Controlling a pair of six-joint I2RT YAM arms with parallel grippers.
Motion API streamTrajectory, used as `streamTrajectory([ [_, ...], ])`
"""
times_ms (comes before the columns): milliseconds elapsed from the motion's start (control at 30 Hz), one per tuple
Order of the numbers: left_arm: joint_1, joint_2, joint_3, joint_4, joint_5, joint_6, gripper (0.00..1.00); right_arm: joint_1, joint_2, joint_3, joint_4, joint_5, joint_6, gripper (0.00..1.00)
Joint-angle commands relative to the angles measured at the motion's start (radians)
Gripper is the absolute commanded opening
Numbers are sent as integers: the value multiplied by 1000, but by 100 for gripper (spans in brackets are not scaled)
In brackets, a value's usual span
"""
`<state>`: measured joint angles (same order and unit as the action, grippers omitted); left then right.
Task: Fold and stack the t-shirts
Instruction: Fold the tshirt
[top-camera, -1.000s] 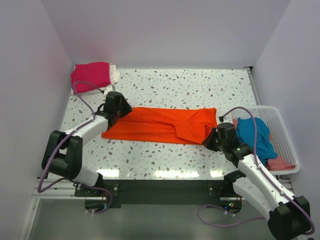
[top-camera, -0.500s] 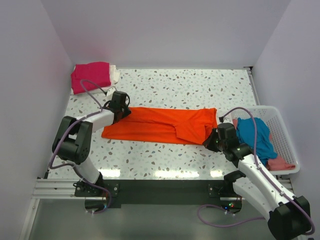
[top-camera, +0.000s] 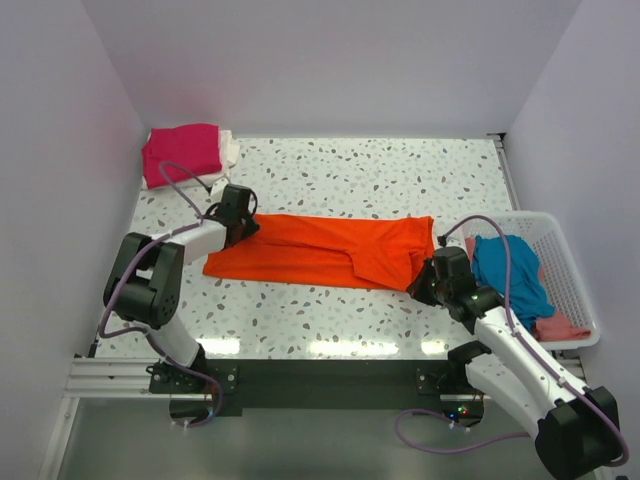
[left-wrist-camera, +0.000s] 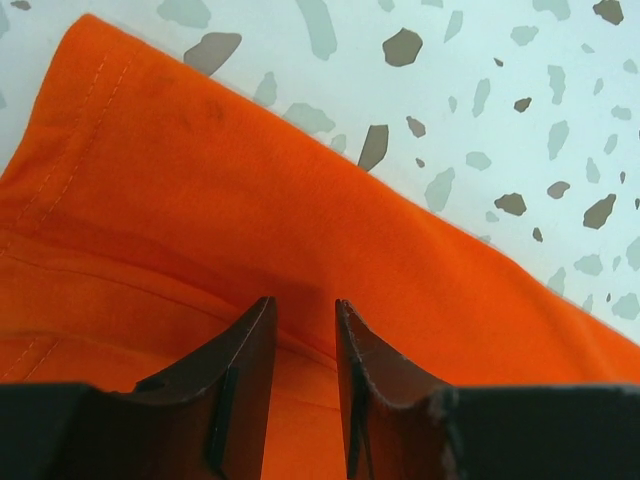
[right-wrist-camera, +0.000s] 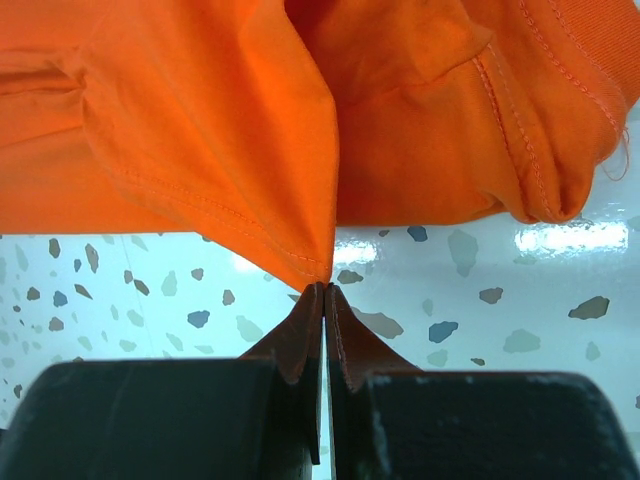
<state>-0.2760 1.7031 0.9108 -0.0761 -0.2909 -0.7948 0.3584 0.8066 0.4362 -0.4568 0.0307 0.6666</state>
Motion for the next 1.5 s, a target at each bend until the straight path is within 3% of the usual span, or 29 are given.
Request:
streamTrajectory([
  [0,9,-66,-33,15,4,-20,34,-6,-1,19,-5,32,10,1],
  [800,38,-313,-156,-21,36,-4,34,-3,3,29,9,38,14,5],
  [1000,38,-342,-122,-8,55,34,43,-4,0,30,1,46,16,6],
  [1200,37,-260,-55,4,71,43,49,-4,-7,35,1,46,19,9],
  [1467,37,-129,17,13,56,29,50,-3,-4,38,-5,60,16,9],
])
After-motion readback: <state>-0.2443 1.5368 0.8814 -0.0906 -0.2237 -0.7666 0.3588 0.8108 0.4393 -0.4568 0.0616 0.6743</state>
